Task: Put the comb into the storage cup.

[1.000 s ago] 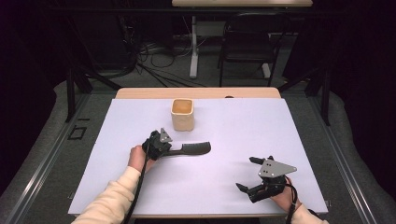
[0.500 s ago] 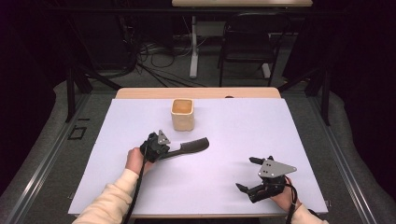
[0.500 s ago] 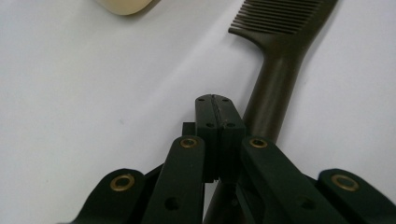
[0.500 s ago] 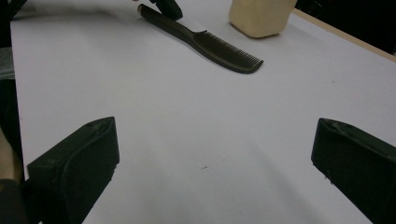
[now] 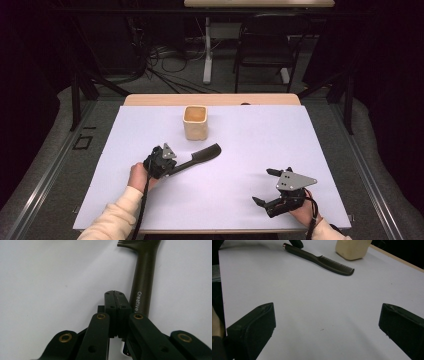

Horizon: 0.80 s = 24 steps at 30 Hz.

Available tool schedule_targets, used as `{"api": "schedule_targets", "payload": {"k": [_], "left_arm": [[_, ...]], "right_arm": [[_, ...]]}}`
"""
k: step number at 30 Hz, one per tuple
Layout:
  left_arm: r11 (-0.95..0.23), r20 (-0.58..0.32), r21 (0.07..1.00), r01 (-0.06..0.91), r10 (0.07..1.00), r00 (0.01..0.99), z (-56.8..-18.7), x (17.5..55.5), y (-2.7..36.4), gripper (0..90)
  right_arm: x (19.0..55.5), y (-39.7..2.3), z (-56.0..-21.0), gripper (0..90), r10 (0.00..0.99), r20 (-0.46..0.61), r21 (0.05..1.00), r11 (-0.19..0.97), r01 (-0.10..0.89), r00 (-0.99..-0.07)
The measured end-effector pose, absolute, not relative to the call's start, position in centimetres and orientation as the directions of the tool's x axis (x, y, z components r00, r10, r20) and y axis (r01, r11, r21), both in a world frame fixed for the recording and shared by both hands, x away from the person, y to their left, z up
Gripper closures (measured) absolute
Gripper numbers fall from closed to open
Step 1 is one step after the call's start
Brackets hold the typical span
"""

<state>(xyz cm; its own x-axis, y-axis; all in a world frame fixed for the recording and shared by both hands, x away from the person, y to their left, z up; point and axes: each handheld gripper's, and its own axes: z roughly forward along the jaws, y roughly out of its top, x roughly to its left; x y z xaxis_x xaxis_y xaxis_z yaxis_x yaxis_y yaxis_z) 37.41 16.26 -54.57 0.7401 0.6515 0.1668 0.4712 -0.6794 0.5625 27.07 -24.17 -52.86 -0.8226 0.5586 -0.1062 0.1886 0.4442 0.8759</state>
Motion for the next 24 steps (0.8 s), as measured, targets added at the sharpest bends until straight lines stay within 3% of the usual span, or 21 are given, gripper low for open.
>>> {"api": "schedule_targets", "payload": {"k": [6, 14, 20, 24], "left_arm": [[-0.676, 0.169, 0.568, 0.470, 0.654, 0.737, -54.4, 37.3, 16.3, 89.4], [-0.665, 0.229, 0.625, 0.409, 0.658, 0.717, -52.4, 37.0, 16.7, 65.6], [-0.661, 0.223, 0.621, 0.422, 0.665, 0.713, -51.7, 37.0, 16.6, 33.6], [-0.657, 0.203, 0.620, 0.429, 0.662, 0.721, -51.2, 36.9, 16.5, 26.4]], "right_arm": [[27.1, -24.1, -52.9, 0.2, 0.556, -0.106, 0.874, 0.447, 0.189, -0.825], [27.0, -24.1, -52.8, 0.2, 0.552, -0.099, 0.879, 0.439, 0.187, -0.828], [27.1, -24.1, -52.9, 0.0, 0.549, -0.094, 0.877, 0.440, 0.191, -0.831], [27.2, -24.2, -53.0, 0.0, 0.551, -0.088, 0.877, 0.438, 0.198, -0.830]]}}
